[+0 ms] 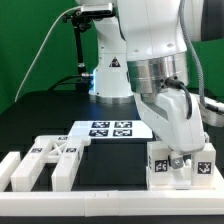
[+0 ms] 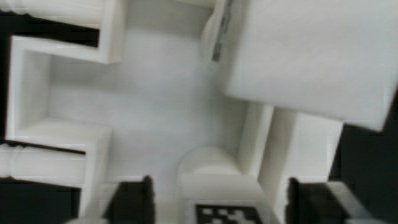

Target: Assemble chair

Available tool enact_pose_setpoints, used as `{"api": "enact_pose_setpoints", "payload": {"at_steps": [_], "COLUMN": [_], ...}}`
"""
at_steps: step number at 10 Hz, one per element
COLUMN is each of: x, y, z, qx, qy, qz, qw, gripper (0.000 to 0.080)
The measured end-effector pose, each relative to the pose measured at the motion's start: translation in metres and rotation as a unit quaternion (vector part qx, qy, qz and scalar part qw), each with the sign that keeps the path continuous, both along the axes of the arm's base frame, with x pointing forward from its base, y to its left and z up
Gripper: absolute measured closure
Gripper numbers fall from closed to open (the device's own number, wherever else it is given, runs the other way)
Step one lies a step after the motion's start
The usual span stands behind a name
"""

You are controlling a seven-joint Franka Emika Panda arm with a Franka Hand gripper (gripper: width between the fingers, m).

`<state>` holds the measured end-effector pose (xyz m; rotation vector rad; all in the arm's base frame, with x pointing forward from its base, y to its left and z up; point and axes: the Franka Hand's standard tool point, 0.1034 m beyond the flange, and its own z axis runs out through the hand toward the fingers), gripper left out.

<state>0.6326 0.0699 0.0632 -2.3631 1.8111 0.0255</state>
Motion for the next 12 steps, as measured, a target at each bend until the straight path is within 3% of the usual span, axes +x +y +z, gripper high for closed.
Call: {"api": "enact_pose_setpoints", "payload": {"at_steps": [1,2,3,6,8,10,11,12], "x": [0.002,0.005,0.007,0.008,0.008,0.008,0.008,0.008], "y": [-0.005,-0.009,-0.010,-0.014,-0.014,-0.014,-0.014,-0.015], "z": [0.004,0.010,0.018,0.017,0.017,0.017,0.017,0.017], "qx": [-0.007,-0.012,-0.017,-0.048,-0.046,-0.046,-0.040,-0.038], "qy": [-0.014,-0.026,-0.038,-0.072,-0.071,-0.071,-0.064,-0.062], "qz": [0.076,0.151,0.218,0.419,0.407,0.406,0.351,0.333], "qw": [0.997,0.988,0.975,0.904,0.909,0.910,0.933,0.940], "gripper": [0.0320,0.0190,0.0157,0.0150,0.0150,0.0423,0.0502,0.0502]}}
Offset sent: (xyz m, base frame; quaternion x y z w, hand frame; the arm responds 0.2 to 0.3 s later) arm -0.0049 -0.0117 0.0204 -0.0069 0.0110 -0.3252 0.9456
